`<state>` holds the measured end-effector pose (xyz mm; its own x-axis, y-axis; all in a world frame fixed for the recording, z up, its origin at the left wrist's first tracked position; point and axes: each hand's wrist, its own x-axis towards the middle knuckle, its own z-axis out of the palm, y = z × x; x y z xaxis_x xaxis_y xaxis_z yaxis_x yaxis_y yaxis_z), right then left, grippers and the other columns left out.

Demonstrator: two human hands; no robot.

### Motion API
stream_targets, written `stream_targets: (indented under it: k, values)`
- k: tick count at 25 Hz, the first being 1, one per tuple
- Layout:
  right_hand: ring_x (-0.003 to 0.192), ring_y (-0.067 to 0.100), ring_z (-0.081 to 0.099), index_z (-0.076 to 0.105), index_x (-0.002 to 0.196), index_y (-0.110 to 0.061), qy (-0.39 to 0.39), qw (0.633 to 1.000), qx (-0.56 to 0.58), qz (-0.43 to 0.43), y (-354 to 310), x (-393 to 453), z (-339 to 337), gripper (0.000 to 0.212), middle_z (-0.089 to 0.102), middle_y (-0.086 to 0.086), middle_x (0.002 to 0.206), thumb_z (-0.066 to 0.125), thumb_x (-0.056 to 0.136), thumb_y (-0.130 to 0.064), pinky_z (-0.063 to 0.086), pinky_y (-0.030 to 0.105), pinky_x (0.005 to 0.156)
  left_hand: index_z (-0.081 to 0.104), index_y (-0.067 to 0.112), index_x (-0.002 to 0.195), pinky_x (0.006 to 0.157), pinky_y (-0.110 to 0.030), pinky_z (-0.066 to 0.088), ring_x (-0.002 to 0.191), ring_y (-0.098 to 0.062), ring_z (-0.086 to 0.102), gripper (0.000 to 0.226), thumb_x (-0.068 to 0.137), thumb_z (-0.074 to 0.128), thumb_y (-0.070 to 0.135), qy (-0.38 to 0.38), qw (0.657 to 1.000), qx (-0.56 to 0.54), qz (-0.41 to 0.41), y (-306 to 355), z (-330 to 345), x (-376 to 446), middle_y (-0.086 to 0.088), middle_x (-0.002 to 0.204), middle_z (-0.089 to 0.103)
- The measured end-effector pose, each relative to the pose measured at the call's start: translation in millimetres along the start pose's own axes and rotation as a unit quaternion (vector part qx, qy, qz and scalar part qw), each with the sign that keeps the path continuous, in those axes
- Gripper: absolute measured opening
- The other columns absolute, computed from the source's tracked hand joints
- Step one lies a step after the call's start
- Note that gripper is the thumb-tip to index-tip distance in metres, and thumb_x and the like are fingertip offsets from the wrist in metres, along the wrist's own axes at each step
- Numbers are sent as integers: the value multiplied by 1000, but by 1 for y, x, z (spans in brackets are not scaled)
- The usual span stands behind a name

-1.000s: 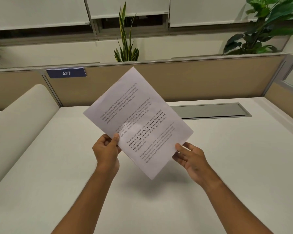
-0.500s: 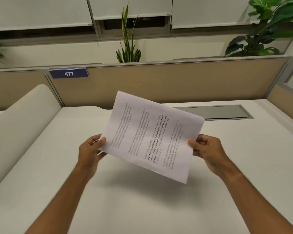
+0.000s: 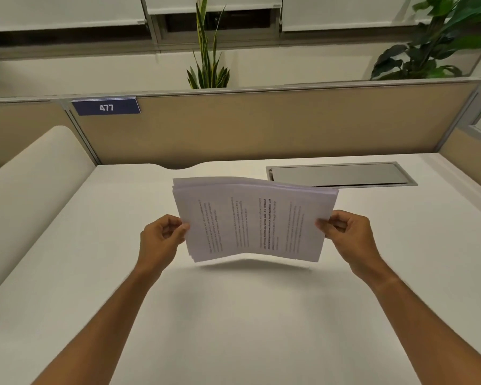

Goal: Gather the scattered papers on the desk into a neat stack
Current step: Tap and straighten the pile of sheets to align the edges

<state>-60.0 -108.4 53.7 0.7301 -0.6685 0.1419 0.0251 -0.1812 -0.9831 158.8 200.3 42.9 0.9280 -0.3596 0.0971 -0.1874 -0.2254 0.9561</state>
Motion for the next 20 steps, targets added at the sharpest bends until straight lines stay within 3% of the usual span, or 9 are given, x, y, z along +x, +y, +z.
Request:
stream_targets:
  k: [3,6,12,14,16,18,20]
  values:
    - [86,14,75,73,96,-15,-4,1000,-12,13,8,-2,-1,12,79,-3,92,72,86,-9,59,23,75,69,30,86,76,-29,60,86,-15,74,10,90,67,21,-13,1000,-5,14,-6,3,-8,5,88,77]
    - [94,17,73,69,115,-13,-15,998,-24,48,18,-9,1,28,76,0,104,70,88,-9,58,30,84,66,34,96,80,-34,58,91,-16,72,14,90,66,21,-31,999,20,24,-7,10,-10,5,98,75]
    - [84,9,73,67,101,-29,-11,997,-44,57,17,-6,8,20,75,-6,98,70,89,-13,61,26,73,69,35,94,77,-31,59,87,-11,73,19,90,66,16,-44,999,-8,-2,-3,21,-5,10,96,76]
    - [80,5,73,68,101,-26,21,998,-31,44,14,0,8,19,76,-8,92,71,88,-13,58,17,67,72,25,95,75,-35,60,86,-20,74,15,89,66,13,-16,998,-43,-38,-4,22,-3,3,94,77]
    - [83,6,72,68,107,-21,106,993,-14,55,12,8,7,23,75,-6,90,73,86,-14,52,13,70,71,16,95,77,-40,60,87,-26,73,10,89,66,11,29,992,-83,-86,-7,21,0,-4,93,77]
    - [85,15,67,66,116,-15,187,976,5,112,14,9,12,33,72,2,96,75,84,-19,49,20,72,70,14,91,82,-43,57,88,-29,71,9,90,65,6,68,978,-141,-136,-11,23,-1,-6,91,75]
    - [80,20,63,62,119,-7,183,961,61,196,19,0,30,42,67,8,96,76,83,-23,52,30,74,68,13,85,83,-42,54,87,-29,66,12,90,63,3,108,959,-191,-178,-13,29,-9,-6,86,70]
